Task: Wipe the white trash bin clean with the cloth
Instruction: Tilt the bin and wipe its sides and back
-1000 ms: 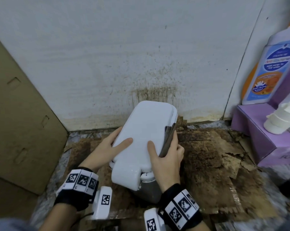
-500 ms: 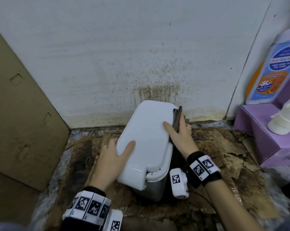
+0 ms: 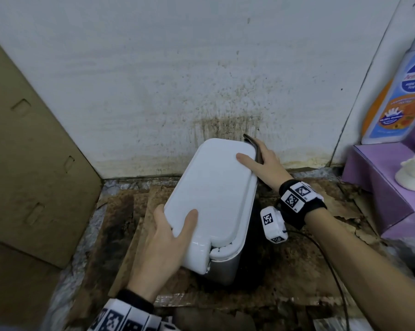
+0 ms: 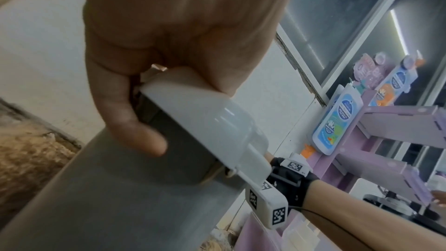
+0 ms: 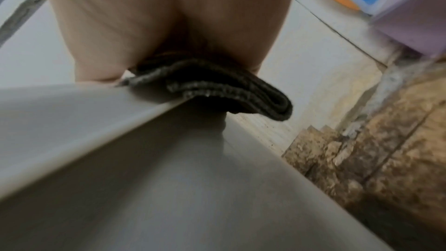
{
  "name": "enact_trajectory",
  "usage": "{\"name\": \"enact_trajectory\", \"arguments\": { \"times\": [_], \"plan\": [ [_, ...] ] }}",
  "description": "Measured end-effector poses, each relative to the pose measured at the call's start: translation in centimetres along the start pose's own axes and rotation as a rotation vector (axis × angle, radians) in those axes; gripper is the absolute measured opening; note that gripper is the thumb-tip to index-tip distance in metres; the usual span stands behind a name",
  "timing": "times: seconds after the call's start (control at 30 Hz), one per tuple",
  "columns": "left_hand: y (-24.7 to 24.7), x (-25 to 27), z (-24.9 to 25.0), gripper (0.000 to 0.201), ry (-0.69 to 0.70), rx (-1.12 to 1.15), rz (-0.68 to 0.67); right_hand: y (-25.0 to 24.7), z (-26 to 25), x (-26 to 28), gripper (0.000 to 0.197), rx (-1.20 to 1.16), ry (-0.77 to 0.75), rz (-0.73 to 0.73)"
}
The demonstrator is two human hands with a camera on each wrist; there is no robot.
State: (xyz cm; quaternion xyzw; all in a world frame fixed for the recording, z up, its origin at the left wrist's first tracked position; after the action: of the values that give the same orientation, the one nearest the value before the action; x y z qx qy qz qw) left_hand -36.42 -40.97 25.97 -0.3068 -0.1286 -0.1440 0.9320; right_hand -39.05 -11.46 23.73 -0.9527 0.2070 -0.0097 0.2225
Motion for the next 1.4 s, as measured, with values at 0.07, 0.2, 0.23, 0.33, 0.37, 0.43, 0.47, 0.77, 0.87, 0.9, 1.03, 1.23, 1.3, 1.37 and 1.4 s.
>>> {"name": "enact_trajectory", "arguments": {
  "times": [0.07, 0.2, 0.23, 0.33, 0.37, 0.43, 0.47, 0.77, 0.87, 0.9, 1.03, 1.23, 1.3, 1.37, 1.4],
  "plan": [
    [0.1, 0.0, 0.0, 0.047, 0.0, 0.039, 0.0, 0.1, 0.4, -0.1, 0.076, -0.025, -0.019, 0.019],
    [0.1, 0.2, -0.1, 0.041, 0.011, 0.066, -0.008, 0.2, 0.5, 0.2, 0.071, -0.065, -0.05, 0.061],
    [0.1, 0.2, -0.2, 0.038, 0.02, 0.071, -0.01, 0.2, 0.2, 0.4, 0.072, -0.075, -0.053, 0.072],
    [-0.2, 0.2, -0.4, 0.034, 0.037, 0.073, -0.019, 0.3, 0.0, 0.8, 0.073, -0.105, -0.048, 0.112],
    [-0.4, 0.1, -0.5, 0.036, 0.042, 0.073, -0.019, 0.4, -0.1, 1.1, 0.072, -0.113, -0.041, 0.123],
    [-1.0, -0.6, -0.8, 0.039, 0.065, 0.063, -0.023, 0.5, 0.0, 1.7, 0.077, -0.143, -0.009, 0.177],
    [-1.4, -0.8, -0.7, 0.042, 0.083, 0.049, -0.03, 0.5, -0.1, 2.3, 0.081, -0.166, 0.015, 0.215],
    [-4.3, -4.2, -0.7, 0.087, 0.13, -0.025, -0.032, 3.2, -1.2, 8.3, 0.077, -0.171, 0.132, 0.611],
    [-4.8, -5.0, -1.3, 0.092, 0.121, -0.068, -0.063, 4.2, -1.1, 9.1, 0.079, -0.131, 0.118, 0.651],
    [-4.8, -4.9, -1.3, 0.091, 0.126, -0.073, -0.065, 4.4, -1.2, 9.1, 0.079, -0.124, 0.116, 0.648],
    [-4.4, -4.5, -1.6, 0.081, 0.081, -0.09, 0.036, 4.2, -0.7, 8.6, 0.073, -0.137, 0.11, 0.61],
    [-3.3, -3.3, -2.1, 0.069, -0.026, -0.173, 0.177, 2.2, 0.0, 7.0, 0.061, -0.195, 0.12, 0.49],
    [-3.1, -2.8, -2.2, 0.074, -0.049, -0.199, 0.169, 1.1, 0.6, 5.9, 0.062, -0.232, 0.101, 0.422],
    [-3.2, -2.7, -2.3, 0.082, -0.063, -0.225, 0.164, 0.1, 0.7, 5.1, 0.057, -0.3, 0.064, 0.321],
    [-3.2, -2.8, -2.4, 0.085, -0.07, -0.229, 0.158, -0.4, 0.6, 4.8, 0.052, -0.318, 0.032, 0.265]
  ]
}}
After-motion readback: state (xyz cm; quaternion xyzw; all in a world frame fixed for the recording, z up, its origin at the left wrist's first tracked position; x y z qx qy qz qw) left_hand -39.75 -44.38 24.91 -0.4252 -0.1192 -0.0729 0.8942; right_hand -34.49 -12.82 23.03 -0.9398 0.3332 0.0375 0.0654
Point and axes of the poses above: each hand's wrist, its own x-axis away from the middle knuckle, its own y-axis out of the palm, z = x × y, the point moved 2 cm from there along -x, towards the middle knuckle, and after that the axes turned 8 degrees about -y, right-handed, at the moved point
